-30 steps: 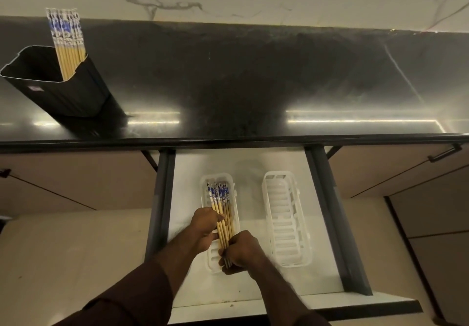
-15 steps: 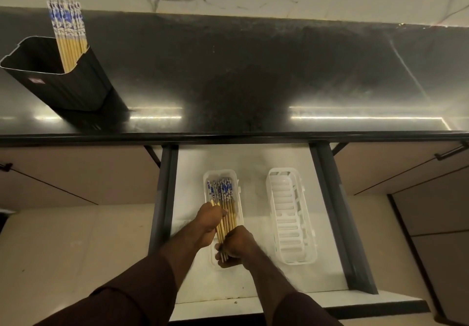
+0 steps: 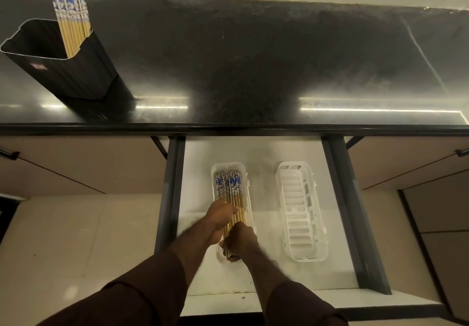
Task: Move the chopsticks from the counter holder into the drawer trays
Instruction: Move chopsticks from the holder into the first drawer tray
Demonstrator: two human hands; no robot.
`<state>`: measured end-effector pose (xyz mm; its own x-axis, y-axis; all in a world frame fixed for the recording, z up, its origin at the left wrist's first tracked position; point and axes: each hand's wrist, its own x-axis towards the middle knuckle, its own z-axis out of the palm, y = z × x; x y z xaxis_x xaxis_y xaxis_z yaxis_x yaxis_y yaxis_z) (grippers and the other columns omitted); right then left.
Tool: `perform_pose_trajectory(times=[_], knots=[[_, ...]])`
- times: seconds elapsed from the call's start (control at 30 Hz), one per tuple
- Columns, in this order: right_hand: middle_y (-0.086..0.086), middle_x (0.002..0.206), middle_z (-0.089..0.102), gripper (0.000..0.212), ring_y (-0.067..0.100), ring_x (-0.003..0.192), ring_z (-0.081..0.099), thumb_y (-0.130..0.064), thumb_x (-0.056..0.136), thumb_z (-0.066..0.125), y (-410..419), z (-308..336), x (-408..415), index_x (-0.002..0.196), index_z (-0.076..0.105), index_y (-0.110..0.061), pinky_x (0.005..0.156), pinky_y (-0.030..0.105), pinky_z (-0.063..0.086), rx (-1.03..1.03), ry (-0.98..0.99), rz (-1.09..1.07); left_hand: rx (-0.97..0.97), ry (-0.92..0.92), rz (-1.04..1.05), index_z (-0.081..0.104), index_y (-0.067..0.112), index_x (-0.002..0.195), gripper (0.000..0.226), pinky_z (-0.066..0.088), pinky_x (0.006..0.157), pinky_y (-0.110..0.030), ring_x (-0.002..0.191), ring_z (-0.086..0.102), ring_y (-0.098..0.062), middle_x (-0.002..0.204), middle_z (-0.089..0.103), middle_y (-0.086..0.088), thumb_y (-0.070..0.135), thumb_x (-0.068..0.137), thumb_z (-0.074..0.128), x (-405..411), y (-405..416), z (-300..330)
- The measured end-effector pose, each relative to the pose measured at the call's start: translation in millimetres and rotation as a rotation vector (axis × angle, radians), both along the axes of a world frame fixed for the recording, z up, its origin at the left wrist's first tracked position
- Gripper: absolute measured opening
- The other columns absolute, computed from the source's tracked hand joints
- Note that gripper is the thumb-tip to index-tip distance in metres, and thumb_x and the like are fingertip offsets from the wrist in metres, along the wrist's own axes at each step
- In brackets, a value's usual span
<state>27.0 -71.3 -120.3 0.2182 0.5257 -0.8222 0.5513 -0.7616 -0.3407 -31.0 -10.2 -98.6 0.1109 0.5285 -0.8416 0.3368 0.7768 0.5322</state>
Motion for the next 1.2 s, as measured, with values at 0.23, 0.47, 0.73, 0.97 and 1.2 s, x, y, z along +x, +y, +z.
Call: perform_pose_trajectory(times=[0.23, 0.47, 0.73, 0.97, 1.2], knots=[[0.006, 0.120, 0.066, 0.038, 0.024, 0.107, 0.066, -0.023, 0.093, 0.063, -5, -13, -5, 0.127, 0.055, -0.009, 0.093, 0.031, 0.055, 0.095, -0.086, 0.108, -0.053, 0.003, 0.056, 0.042, 0.010, 0.139, 0.040, 0.036, 0.110, -0.042, 0.128, 0.048, -0.031, 0.138, 0.051, -0.012, 0.024, 0.101, 0.044, -1, 0, -7], [0.005, 0.111, 0.069, 0.028, 0.023, 0.100, 0.068, -0.023, 0.097, 0.057, -9, -16, -12, 0.121, 0.061, -0.010, 0.090, 0.030, 0.056, 0.197, -0.124, 0.108, -0.081, -0.077, 0.135, 0.049, 0.010, 0.133, 0.035, 0.042, 0.102, -0.039, 0.114, 0.054, -0.025, 0.120, 0.058, -0.009, 0.023, 0.101, 0.045, -2, 2, -12], [0.013, 0.115, 0.065, 0.029, 0.030, 0.108, 0.063, -0.017, 0.102, 0.042, -6, -10, -8, 0.119, 0.059, -0.002, 0.087, 0.029, 0.050, 0.200, -0.162, 0.056, -0.109, -0.120, 0.165, 0.051, 0.012, 0.129, 0.031, 0.043, 0.097, -0.036, 0.110, 0.054, -0.024, 0.116, 0.058, -0.009, 0.023, 0.102, 0.042, -2, 3, -8], [0.002, 0.107, 0.070, 0.024, 0.019, 0.095, 0.068, -0.027, 0.100, 0.052, -9, -10, -11, 0.119, 0.062, -0.015, 0.075, 0.020, 0.049, 0.208, -0.146, 0.017, -0.129, -0.134, 0.160, 0.050, 0.014, 0.130, 0.032, 0.040, 0.099, -0.038, 0.108, 0.052, -0.022, 0.117, 0.056, -0.007, 0.027, 0.103, 0.040, -3, 3, -7], [0.009, 0.110, 0.071, 0.026, 0.028, 0.095, 0.070, -0.020, 0.093, 0.060, 11, 15, 4, 0.116, 0.064, -0.009, 0.084, 0.033, 0.057, 0.295, -0.159, 0.189, -0.133, -0.197, 0.208, 0.059, 0.013, 0.116, 0.027, 0.042, 0.091, -0.034, 0.106, 0.058, -0.021, 0.110, 0.065, -0.005, 0.027, 0.101, 0.043, -2, 5, 4]])
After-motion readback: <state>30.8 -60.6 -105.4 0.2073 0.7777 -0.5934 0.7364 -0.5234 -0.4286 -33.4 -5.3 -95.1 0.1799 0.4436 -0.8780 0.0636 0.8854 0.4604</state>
